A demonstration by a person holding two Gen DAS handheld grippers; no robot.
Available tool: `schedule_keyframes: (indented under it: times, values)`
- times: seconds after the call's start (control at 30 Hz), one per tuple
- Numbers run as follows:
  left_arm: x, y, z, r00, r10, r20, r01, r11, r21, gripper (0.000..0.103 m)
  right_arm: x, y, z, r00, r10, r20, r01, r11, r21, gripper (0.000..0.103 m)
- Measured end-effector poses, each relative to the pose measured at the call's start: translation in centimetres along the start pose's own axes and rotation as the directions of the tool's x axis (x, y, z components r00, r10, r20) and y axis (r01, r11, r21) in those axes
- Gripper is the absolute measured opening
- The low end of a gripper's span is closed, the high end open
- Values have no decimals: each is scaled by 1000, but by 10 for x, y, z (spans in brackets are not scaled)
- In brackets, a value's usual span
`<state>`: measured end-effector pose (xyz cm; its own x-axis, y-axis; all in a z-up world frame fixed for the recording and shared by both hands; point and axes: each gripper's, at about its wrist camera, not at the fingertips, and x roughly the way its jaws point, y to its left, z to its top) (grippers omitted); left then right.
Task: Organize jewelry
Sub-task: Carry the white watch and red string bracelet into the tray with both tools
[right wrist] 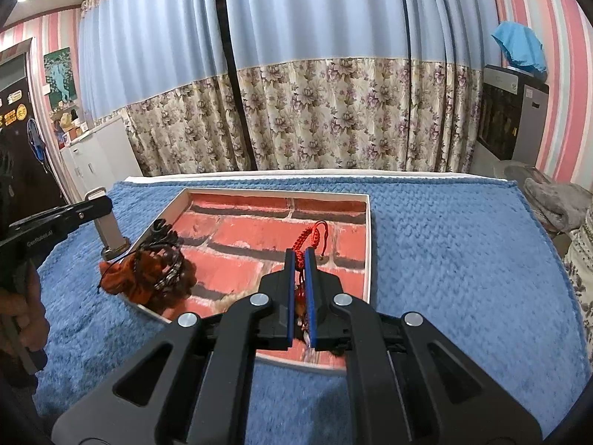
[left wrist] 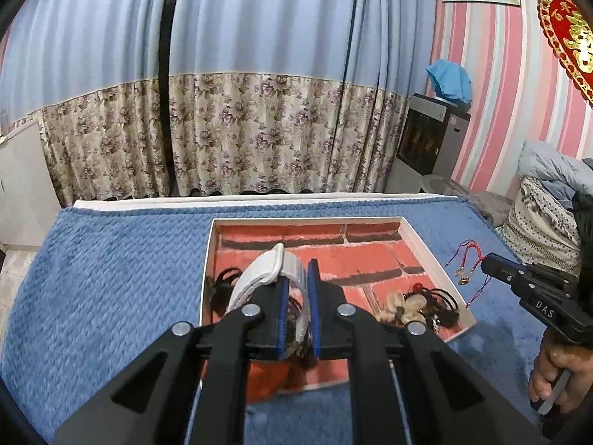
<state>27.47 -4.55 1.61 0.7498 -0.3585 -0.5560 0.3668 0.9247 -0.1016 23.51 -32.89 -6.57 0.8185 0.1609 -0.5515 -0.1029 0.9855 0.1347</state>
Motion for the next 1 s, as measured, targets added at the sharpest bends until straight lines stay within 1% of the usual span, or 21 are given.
schedule_keyframes:
  times: [0.17,0.37,0.47,0.57,0.73,0.87,0.9,1.0]
  values:
    - [30,8,4,999,29,-17,-29,1000,13,10,27,-9,5,1000,-3,-22,4,1000,16,6]
    - [57,29,0,999,38,-38,-40,998,-42,10,55,-20,1,999,-8,-50,10,999,35,6]
    - [68,35,-4,998,39,-55,-42,998,-57,10,69,-21,-4,997,-8,-79,11,999,38,6]
    - [81,40,-12,995,35,-92,-42,997,-72,11,85,-21,-14,991,-2,-134,7,999,37,6]
    - [89,42,-18,994,36,-105,-44,996,-76,11,98,-23,-24,984,-7,-178,14,999,36,7]
    - [87,43,-18,994,36,-102,-45,996,-79,11,99,-27,-28,983,-12,-182,21,999,45,8]
    - [87,43,-18,994,38,-104,-46,996,-78,13,99,-28,-28,983,-14,-181,22,999,46,8]
    - [87,41,-19,993,35,-112,-44,996,-76,13,98,-28,-29,983,-13,-183,22,999,48,8]
